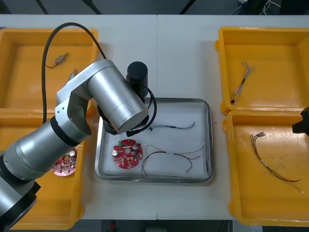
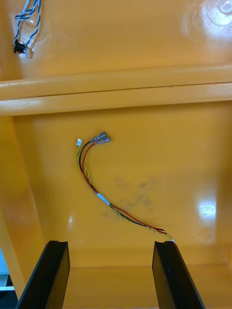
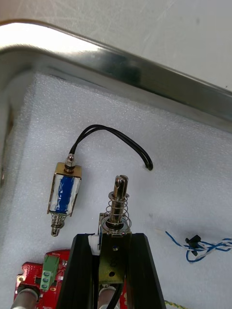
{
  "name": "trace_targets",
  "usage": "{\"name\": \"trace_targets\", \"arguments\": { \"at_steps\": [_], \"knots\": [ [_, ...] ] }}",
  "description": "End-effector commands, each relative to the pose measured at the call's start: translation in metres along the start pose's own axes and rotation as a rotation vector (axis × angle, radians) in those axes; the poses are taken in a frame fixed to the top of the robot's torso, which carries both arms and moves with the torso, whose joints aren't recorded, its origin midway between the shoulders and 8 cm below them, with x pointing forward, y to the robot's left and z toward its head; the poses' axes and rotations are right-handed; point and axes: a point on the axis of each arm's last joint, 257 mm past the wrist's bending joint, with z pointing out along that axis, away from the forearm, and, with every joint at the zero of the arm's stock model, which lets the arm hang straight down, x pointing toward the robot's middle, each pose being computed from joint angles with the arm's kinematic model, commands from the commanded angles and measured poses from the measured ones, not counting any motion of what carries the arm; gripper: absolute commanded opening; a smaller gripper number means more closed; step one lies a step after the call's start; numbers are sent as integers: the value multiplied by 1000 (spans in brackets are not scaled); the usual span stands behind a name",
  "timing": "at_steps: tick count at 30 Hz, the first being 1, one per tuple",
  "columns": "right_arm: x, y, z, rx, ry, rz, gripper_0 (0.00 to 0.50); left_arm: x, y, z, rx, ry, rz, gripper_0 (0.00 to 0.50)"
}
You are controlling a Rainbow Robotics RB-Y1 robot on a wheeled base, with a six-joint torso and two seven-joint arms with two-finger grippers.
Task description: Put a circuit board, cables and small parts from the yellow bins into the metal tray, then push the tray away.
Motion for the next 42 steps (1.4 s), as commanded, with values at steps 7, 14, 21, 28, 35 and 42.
{"name": "trace_targets", "arguments": {
  "at_steps": [7,14,21,28,35,42],
  "knots": [
    [-5,-6,-12,23,-27,-27,500,11,-14,21,22,-3,-66,1],
    [-5,-6,-12,23,-27,-27,500,12,-14,21,22,0,-69,10],
    [-5,-6,-12,23,-27,-27,500,9,-16,17,21,-8,-66,317],
    [-5,-6,-12,23,-27,-27,500,3,-15,9,17,-22,-56,410],
    [-5,-6,-12,23,-27,-27,500,-1,-15,-31,27,21,-39,437],
    [-5,-6,-12,23,-27,-27,500,-12,-13,-78,72,46,-22,461]
  ]
}}
